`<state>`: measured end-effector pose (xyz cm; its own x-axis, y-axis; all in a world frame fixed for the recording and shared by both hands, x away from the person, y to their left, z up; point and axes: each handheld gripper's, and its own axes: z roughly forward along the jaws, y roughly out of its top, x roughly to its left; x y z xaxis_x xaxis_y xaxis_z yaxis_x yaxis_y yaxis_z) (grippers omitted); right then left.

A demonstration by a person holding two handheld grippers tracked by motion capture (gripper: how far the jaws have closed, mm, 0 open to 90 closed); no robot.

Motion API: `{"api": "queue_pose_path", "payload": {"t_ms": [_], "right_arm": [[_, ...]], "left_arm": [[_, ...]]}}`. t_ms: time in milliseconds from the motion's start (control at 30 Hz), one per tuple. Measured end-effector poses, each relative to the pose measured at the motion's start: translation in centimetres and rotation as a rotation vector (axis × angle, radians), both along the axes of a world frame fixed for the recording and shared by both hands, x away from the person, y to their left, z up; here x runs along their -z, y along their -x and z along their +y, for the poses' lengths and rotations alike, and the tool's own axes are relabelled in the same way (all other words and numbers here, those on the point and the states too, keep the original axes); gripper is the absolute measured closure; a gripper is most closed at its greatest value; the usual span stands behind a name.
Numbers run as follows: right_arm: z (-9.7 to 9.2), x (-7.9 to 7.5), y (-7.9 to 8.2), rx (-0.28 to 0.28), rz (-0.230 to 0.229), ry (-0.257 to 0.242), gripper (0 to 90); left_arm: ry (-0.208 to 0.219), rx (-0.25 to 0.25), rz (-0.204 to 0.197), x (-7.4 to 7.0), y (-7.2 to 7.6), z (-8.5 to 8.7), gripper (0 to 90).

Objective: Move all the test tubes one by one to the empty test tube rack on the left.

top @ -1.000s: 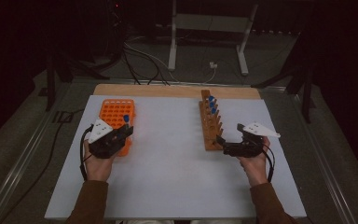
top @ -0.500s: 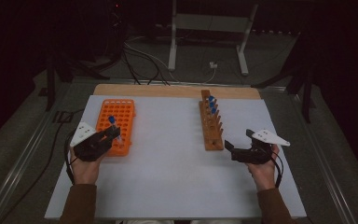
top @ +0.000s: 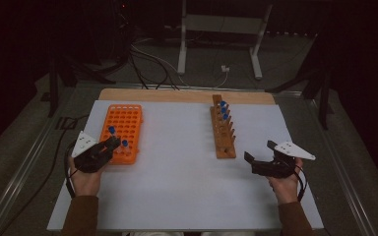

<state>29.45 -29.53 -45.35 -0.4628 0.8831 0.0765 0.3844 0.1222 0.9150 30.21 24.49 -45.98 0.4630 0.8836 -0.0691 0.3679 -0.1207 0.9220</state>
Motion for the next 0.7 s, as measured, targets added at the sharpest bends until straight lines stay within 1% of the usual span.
{"api": "queue_pose_path", "payload": {"t_ms": [167,233,300,433,600,633,700], "right_arm": [[0.2,0.1,0.0,-0.005,0.002,0.002,0.0],[0.3,0.1,0.0,-0.009,0.001,0.004,0.0],[0.3,0.2,0.0,-0.010,0.001,0.004,0.0],[0.2,0.1,0.0,-0.012,-0.001,0.001,0.0],[0.2,0.2,0.1,-0.013,0.000,0.001,0.0],[0.2,0.2,0.0,-0.013,0.001,0.002,0.0],[0.2,0.2,0.0,-0.013,0.003,0.002,0.0]], "left_arm": [[-0.023,-0.008,0.026,1.1,-0.4,0.0,78.1],[-0.020,-0.007,0.031,1.4,-0.5,0.0,78.1],[-0.027,-0.003,0.039,1.7,-0.6,-0.1,78.0],[-0.072,-0.003,0.063,2.2,-0.7,-0.6,78.0],[-0.116,-0.001,0.094,2.7,-0.8,-0.9,78.1],[-0.123,0.000,0.098,2.8,-0.7,-0.9,78.1],[-0.116,-0.002,0.097,2.9,-0.7,-0.9,78.1]]}}
